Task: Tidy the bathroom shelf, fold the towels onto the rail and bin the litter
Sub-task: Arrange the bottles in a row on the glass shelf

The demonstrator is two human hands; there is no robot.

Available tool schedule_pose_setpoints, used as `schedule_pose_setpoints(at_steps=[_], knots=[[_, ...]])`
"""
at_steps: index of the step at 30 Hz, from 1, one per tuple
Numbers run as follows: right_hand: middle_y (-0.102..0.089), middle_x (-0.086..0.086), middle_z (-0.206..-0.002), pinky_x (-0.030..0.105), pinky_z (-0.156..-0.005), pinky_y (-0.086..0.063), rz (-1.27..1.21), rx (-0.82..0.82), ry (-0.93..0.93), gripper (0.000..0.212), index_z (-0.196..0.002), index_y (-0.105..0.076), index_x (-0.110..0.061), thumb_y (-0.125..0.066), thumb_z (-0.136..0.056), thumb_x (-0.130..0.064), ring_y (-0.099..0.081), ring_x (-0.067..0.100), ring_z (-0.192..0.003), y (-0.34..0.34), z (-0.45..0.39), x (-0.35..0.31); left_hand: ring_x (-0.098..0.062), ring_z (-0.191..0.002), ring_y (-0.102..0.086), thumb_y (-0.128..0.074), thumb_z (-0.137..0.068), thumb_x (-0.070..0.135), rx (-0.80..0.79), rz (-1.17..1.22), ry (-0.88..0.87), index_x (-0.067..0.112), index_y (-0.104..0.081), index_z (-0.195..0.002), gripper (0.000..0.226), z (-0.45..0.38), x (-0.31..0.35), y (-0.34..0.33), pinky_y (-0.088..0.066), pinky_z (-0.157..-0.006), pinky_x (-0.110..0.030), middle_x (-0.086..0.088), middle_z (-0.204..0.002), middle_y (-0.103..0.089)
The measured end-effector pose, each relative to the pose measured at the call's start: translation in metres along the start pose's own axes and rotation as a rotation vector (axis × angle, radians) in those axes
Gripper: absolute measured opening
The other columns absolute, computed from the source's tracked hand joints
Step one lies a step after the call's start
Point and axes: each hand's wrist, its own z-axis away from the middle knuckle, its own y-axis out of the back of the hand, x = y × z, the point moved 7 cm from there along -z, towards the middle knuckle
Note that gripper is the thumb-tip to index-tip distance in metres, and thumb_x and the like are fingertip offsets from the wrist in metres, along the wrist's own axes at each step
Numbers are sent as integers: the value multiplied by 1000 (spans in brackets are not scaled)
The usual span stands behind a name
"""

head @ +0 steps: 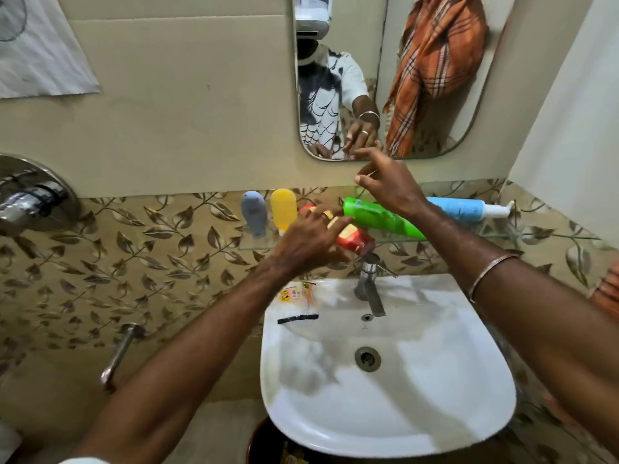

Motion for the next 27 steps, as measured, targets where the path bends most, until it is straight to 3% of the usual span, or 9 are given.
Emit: schedule_pose_setpoints(at_steps=[4,7,9,11,14,17,21,27], knots=[[-75,0,-99,38,-80,-58,92,30,-48,43,-131,-59,-27,-69,-90,-18,-71,21,-87,29,17,33,-38,-108,-65,-77,-75,52,-121,-83,-23,9,-65,-123,66,-13,32,-25,-54,-83,-49,-20,-124,-67],[-76,2,-99,42,-82,-58,124,45,-98,40,-128,-63,-23,-69,-89,-16,-70,21,-88,49,30,58,-38,-100,-66,-54,-92,39,-71,-87,-15,10,-68,-113,39,-22,41,-26,-54,-77,-48,-20,-113,-69],[-76,3,-99,41,-84,-57,158,48,-123,38,-125,-67,-22,-70,-88,-15,-70,21,-88,60,39,72,-36,-95,-66,-46,-99,34,-59,-87,-15,12,-69,-107,34,-25,41,-25,-54,-74,-46,-18,-106,-70],[-76,4,-99,41,-85,-56,201,33,-149,35,-121,-69,-21,-70,-87,-13,-70,22,-89,70,47,85,-36,-93,-67,-60,-95,29,-65,-88,-48,11,-70,-107,23,-25,42,-25,-55,-72,-46,-18,-103,-71],[-76,4,-100,43,-84,-56,261,-13,-188,38,-113,-73,-20,-67,-78,-6,-70,25,-90,79,58,101,-37,-90,-70,-81,-80,20,-77,-78,-75,7,-70,-112,35,-24,39,-19,-59,-70,-47,-20,-103,-72],[-75,1,-102,41,-80,-57,333,-75,-217,37,-106,-72,-26,-68,-74,-10,-68,23,-89,82,69,112,-34,-83,-70,-77,-87,23,33,-49,-57,7,-71,-110,29,-30,36,0,-58,-63,-43,-18,-101,-73],[-74,-1,-111,35,-80,-53,433,-167,-211,46,-114,-68,-30,-70,-71,-14,-67,25,-95,79,78,120,-34,-74,-68,-75,-88,23,125,53,11,3,-71,-108,29,-40,19,31,-56,-53,-40,-20,-100,-71],[-72,-5,-119,45,-96,-47,508,-230,-215,60,-127,-62,-30,-68,-72,-9,-58,26,-115,73,85,130,-39,-86,-69,-77,-85,18,131,207,133,-2,-63,-127,48,-50,-21,66,-60,-71,-47,-26,-110,-70]])
